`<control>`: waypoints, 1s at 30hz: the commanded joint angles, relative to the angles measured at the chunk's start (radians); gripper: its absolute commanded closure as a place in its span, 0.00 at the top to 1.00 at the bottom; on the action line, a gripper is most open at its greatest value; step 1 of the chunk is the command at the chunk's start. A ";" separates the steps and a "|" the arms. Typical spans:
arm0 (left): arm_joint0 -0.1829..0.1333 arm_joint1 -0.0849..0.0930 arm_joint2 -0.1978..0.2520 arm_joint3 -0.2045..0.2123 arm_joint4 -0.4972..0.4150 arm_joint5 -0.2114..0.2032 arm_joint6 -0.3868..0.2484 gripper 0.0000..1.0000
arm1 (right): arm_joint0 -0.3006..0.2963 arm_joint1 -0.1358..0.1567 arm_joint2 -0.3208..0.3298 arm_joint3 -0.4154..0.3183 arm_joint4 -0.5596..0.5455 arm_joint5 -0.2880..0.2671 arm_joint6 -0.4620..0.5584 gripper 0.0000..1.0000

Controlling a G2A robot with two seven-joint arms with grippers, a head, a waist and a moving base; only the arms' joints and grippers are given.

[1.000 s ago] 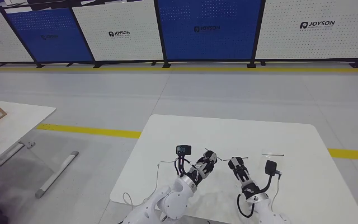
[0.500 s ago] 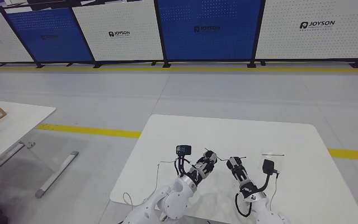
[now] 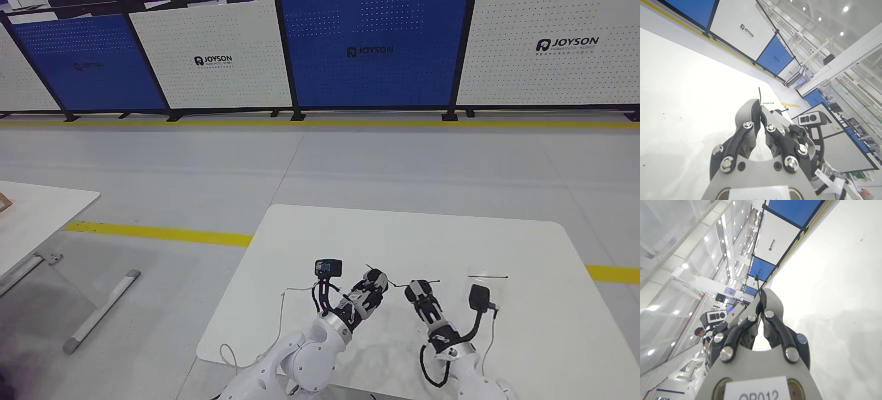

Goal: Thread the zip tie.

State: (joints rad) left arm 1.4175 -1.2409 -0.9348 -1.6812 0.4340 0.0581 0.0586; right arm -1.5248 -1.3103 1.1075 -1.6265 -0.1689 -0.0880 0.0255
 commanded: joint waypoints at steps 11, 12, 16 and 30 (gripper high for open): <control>0.000 0.000 0.000 0.000 0.000 0.000 0.000 0.00 | 0.009 -0.005 -0.001 0.007 0.001 0.012 0.016 0.00; 0.000 0.000 0.000 0.000 0.000 0.000 0.000 0.00 | 0.010 -0.006 -0.002 0.007 0.000 0.013 0.017 0.00; 0.000 0.000 0.000 0.000 0.000 0.000 0.000 0.00 | 0.014 -0.008 -0.007 0.008 -0.003 0.015 0.018 0.00; 0.000 0.000 0.000 0.000 0.000 0.000 0.000 0.00 | 0.025 -0.013 -0.017 0.028 -0.036 -0.008 0.005 0.00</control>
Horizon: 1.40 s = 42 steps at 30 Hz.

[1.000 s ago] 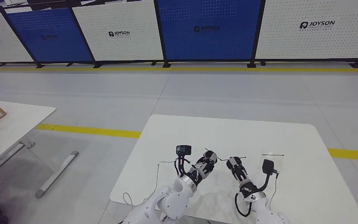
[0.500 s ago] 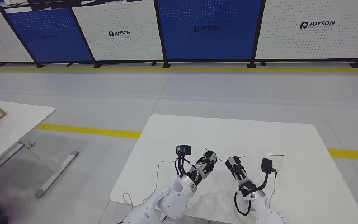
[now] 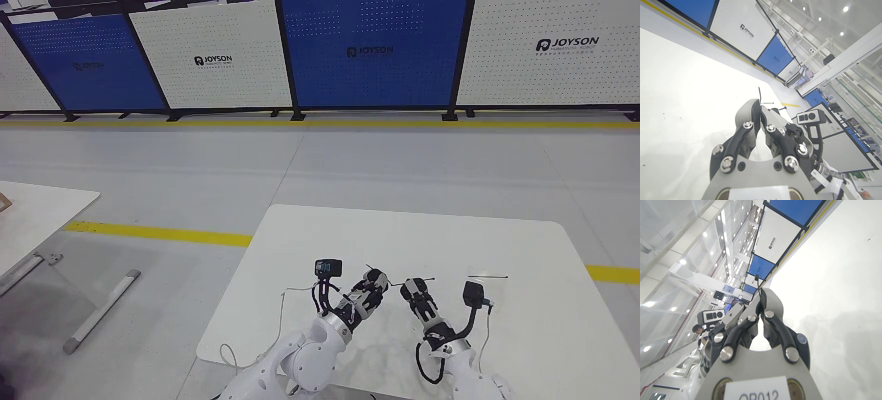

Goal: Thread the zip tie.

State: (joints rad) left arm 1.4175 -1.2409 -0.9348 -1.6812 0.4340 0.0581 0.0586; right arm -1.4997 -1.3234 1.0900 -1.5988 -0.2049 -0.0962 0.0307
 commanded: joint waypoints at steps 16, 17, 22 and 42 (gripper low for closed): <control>0.009 -0.007 -0.015 -0.010 -0.078 -0.018 0.018 0.00 | 0.000 -0.001 0.004 0.004 0.037 -0.020 0.042 0.00; 0.010 -0.007 -0.018 -0.011 -0.089 -0.022 0.017 0.00 | 0.000 -0.001 0.007 0.003 0.044 -0.025 0.047 0.00; 0.016 -0.009 -0.032 -0.017 -0.142 -0.036 0.004 0.00 | -0.009 0.000 0.023 -0.009 0.068 -0.048 0.056 0.00; 0.010 -0.019 -0.024 -0.002 -0.144 -0.041 -0.011 0.00 | -0.012 0.000 0.040 -0.016 0.085 -0.033 0.100 0.31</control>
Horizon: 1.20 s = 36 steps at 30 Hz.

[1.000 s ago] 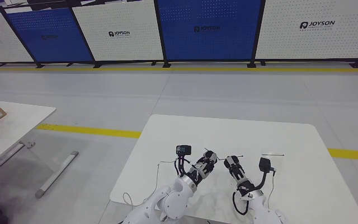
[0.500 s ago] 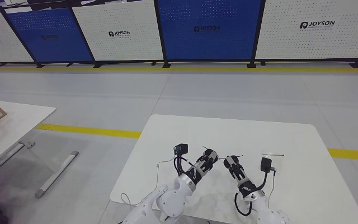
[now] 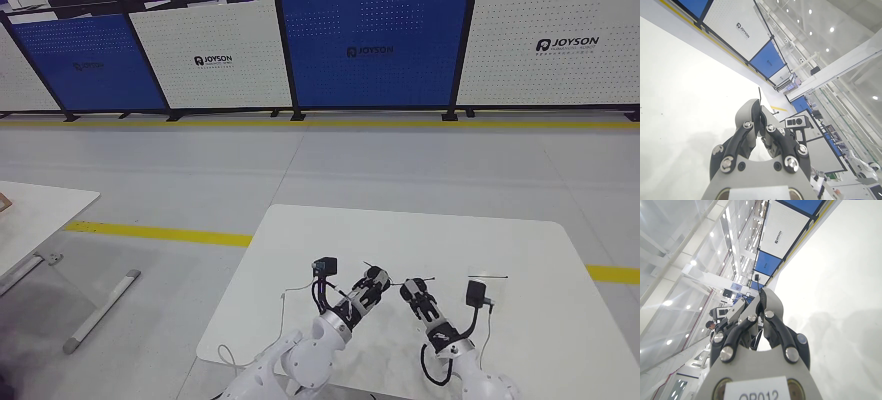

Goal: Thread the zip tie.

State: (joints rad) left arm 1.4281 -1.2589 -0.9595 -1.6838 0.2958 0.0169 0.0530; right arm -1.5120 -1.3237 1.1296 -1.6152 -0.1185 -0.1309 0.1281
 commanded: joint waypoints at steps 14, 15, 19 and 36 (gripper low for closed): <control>-0.001 -0.005 -0.006 0.012 0.010 0.021 0.005 0.00 | -0.012 -0.001 0.009 -0.003 -0.001 -0.016 -0.014 0.25; -0.001 -0.006 -0.007 0.013 0.010 0.025 0.008 0.00 | -0.015 -0.001 0.010 -0.004 -0.003 -0.018 -0.015 0.25; -0.001 -0.008 -0.008 0.013 0.009 0.033 0.014 0.00 | -0.022 0.000 0.012 -0.006 -0.010 -0.022 -0.018 0.25; 0.003 -0.014 -0.008 0.008 0.015 0.019 0.011 0.00 | -0.027 -0.001 0.018 -0.006 -0.013 -0.039 -0.009 0.00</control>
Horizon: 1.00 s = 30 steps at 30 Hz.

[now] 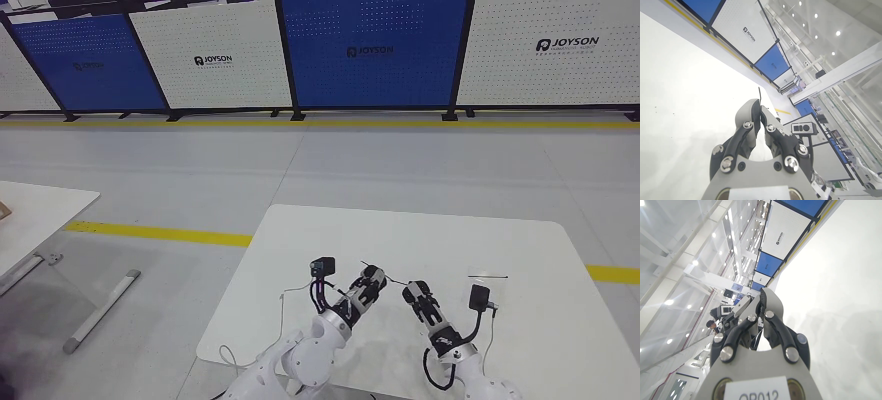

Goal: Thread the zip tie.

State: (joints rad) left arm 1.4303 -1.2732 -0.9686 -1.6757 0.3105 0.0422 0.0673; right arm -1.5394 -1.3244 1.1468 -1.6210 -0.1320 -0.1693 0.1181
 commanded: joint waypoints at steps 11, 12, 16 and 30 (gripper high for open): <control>0.002 -0.002 0.000 0.003 0.010 -0.026 -0.013 0.00 | 0.003 0.001 0.008 0.000 0.022 0.005 0.036 0.00; 0.001 -0.002 -0.001 0.005 0.011 -0.021 -0.011 0.00 | 0.003 0.001 0.008 0.000 0.021 0.007 0.039 0.13; -0.003 -0.004 0.003 0.011 0.020 -0.011 -0.021 0.00 | 0.002 0.002 0.006 0.001 0.020 -0.008 0.048 0.41; -0.003 -0.008 -0.005 0.014 0.026 0.003 -0.008 0.00 | -0.018 0.002 0.010 -0.002 0.009 -0.037 0.027 0.34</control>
State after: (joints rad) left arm 1.4268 -1.2812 -0.9733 -1.6610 0.3356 0.0446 0.0582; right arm -1.5556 -1.3220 1.1556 -1.6234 -0.1233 -0.2041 0.1463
